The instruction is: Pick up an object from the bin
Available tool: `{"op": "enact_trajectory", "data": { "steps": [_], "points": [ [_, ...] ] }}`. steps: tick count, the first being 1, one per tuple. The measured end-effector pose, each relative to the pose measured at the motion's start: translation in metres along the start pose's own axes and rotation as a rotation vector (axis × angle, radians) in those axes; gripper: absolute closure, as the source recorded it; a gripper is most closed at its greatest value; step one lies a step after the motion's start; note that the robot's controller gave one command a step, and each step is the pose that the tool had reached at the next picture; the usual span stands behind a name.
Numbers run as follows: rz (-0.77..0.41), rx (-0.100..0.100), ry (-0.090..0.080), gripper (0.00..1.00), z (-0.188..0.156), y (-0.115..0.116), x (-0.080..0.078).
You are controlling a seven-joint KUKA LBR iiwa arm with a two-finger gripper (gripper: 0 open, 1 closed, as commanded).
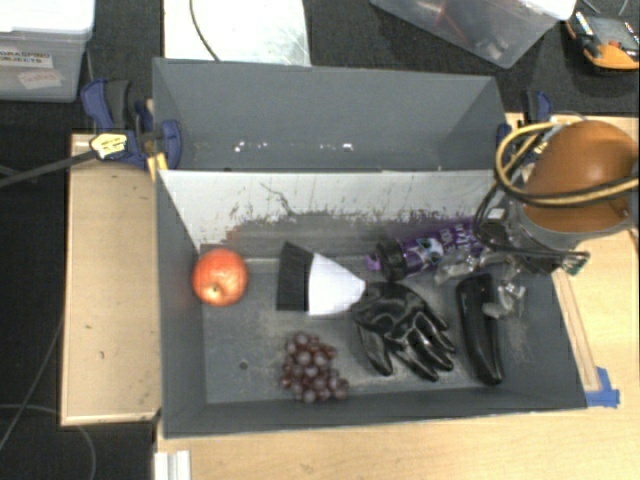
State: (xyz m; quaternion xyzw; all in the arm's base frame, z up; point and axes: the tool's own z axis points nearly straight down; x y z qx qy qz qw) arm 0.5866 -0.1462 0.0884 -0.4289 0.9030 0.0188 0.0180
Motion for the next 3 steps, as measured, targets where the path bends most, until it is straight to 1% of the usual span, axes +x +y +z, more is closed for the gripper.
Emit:
{"op": "enact_trajectory", "data": {
  "steps": [1, 2, 3],
  "points": [
    [-0.005, -0.010, 0.002, 1.00, 0.006, -0.004, -0.001],
    [-0.002, -0.011, 0.002, 1.00, 0.006, -0.004, -0.001],
    [0.005, 0.001, -0.008, 1.00, -0.008, 0.002, 0.007]
  ]
}}
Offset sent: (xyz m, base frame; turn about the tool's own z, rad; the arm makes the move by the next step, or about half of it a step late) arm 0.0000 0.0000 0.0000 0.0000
